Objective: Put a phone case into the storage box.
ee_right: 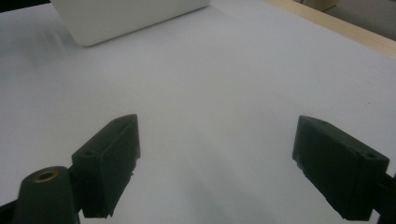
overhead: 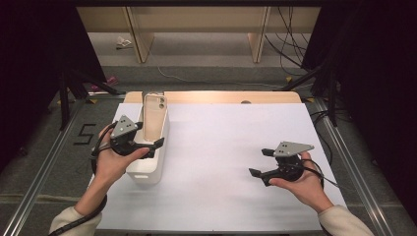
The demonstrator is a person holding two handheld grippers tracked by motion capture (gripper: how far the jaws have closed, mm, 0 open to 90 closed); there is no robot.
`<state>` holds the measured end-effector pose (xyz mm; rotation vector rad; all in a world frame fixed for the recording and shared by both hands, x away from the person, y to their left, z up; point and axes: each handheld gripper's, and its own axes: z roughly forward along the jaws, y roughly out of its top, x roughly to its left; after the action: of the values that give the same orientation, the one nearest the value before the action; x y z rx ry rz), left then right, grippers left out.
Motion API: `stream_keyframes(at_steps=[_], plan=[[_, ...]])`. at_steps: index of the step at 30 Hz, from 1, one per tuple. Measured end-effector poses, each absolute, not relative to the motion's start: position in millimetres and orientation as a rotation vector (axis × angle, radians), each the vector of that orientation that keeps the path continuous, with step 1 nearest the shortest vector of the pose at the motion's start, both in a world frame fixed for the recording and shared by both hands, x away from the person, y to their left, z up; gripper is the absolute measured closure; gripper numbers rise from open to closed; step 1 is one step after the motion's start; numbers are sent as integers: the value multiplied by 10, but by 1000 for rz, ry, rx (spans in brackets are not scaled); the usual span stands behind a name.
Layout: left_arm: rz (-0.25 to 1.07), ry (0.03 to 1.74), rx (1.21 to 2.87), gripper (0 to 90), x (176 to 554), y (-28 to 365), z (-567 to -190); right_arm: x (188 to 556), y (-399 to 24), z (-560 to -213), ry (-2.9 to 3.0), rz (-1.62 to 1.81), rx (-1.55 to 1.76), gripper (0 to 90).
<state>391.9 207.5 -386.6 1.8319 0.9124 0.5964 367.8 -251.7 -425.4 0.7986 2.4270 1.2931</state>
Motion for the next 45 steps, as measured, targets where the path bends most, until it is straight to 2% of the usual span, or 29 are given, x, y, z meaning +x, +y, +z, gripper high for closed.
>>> stream_keyframes(at_steps=[45], plan=[[598, 829, 1888, 52, 3485, 1911, -4225, 3635, -2642, -4259, 2414, 1294, 830, 159]])
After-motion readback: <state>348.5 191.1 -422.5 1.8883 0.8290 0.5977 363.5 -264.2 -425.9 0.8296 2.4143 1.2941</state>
